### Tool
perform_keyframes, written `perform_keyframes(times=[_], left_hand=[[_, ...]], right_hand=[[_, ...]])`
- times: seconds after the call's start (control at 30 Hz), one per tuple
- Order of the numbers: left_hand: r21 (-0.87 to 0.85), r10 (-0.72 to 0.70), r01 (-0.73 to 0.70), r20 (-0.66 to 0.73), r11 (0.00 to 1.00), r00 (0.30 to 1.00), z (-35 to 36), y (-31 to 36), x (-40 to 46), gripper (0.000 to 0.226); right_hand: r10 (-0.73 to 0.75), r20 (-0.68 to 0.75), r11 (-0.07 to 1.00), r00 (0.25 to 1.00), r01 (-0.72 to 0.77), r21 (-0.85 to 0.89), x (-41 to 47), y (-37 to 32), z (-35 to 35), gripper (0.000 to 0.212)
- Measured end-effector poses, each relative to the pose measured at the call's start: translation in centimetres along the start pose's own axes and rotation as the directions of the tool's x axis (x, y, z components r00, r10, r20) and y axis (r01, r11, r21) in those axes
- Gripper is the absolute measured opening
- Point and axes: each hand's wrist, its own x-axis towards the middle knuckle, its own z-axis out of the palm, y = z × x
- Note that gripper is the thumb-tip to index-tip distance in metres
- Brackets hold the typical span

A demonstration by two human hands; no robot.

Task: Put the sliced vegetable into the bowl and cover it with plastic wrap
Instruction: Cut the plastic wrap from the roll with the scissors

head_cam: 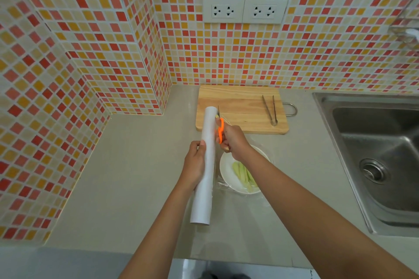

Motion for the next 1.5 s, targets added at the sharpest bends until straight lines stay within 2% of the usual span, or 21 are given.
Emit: perform_keyframes(times=[0.23, 0.43, 0.6, 0.7, 0.77, 0.87, 1.0, 1.13, 1.23, 1.3, 1.37, 1.43, 1.5], left_hand=[[-0.015, -0.006, 0.006, -0.008, 1.0, 1.0, 0.0, -0.3, -0.3, 0.026], [-0.009, 0.0, 0.0, -0.006, 1.0, 1.0, 0.0, -0.3, -0.3, 0.028], [0.006, 0.004, -0.003, -0.009, 1.0, 1.0, 0.0, -0.5, -0.5, 0.027], [0.009, 0.007, -0.007, -0.016, 1.0, 1.0, -0.1, -0.6, -0.5, 0.026], [0.012, 0.004, -0.004, -0.026, 1.0, 1.0, -0.4, -0.8, -0.5, 0.026], [0.034, 0.002, 0.0, -0.049, 0.999, 0.999, -0.9, -1.0, -0.3, 0.029], [0.066, 0.013, -0.008, -0.075, 0.998, 0.997, -1.7, -1.3, -0.1, 0.031], [0.112, 0.033, -0.021, -0.106, 0.993, 0.994, -2.3, -1.9, -0.2, 0.029], [0.148, 0.017, -0.001, -0.113, 0.989, 0.993, -2.5, -2.6, -0.4, 0.026], [0.16, 0.003, 0.017, -0.119, 0.987, 0.993, -2.5, -3.2, -0.7, 0.022], [0.196, 0.008, 0.017, -0.124, 0.98, 0.992, -2.4, -3.7, -0.9, 0.019], [0.246, 0.015, 0.014, -0.114, 0.969, 0.993, -2.2, -4.1, -1.3, 0.023], [0.318, 0.035, 0.001, -0.107, 0.948, 0.994, -1.9, -4.4, -1.5, 0.03]], right_hand=[[-0.015, -0.025, 0.999, 1.0, 0.014, -0.042, 0.3, 0.0, -0.2, 0.043], [-0.002, -0.003, 1.0, 1.0, 0.002, -0.003, 0.3, -0.2, -0.2, 0.047], [0.001, -0.03, 1.0, 1.0, -0.001, -0.019, 0.4, -0.7, -0.6, 0.036], [0.009, -0.027, 1.0, 1.0, -0.009, -0.005, 0.3, -1.2, -0.8, 0.041], [0.037, 0.001, 0.999, 0.999, -0.037, 0.037, 0.1, -1.6, -1.0, 0.047], [0.076, 0.12, 0.993, 0.99, -0.086, 0.077, -0.4, -2.7, -1.4, 0.052], [0.002, 0.195, 0.991, 0.981, -0.029, 0.134, -1.1, -4.4, -1.8, 0.056], [-0.111, 0.116, 0.982, 0.987, 0.091, 0.165, -2.0, -5.3, -3.7, 0.038], [-0.152, -0.006, 0.982, 0.988, 0.151, 0.11, -2.9, -4.6, -6.2, 0.022], [-0.144, -0.096, 0.989, 0.985, 0.147, 0.026, -3.6, -3.4, -8.3, 0.019], [-0.186, -0.211, 0.972, 0.96, 0.148, -0.184, -4.2, -1.4, -10.5, 0.027], [-0.263, -0.308, 0.908, 0.914, 0.126, -0.4, -5.0, 0.9, -12.5, 0.034], [-0.314, -0.369, 0.84, 0.875, 0.075, -0.537, -5.8, 3.3, -14.0, 0.039]])
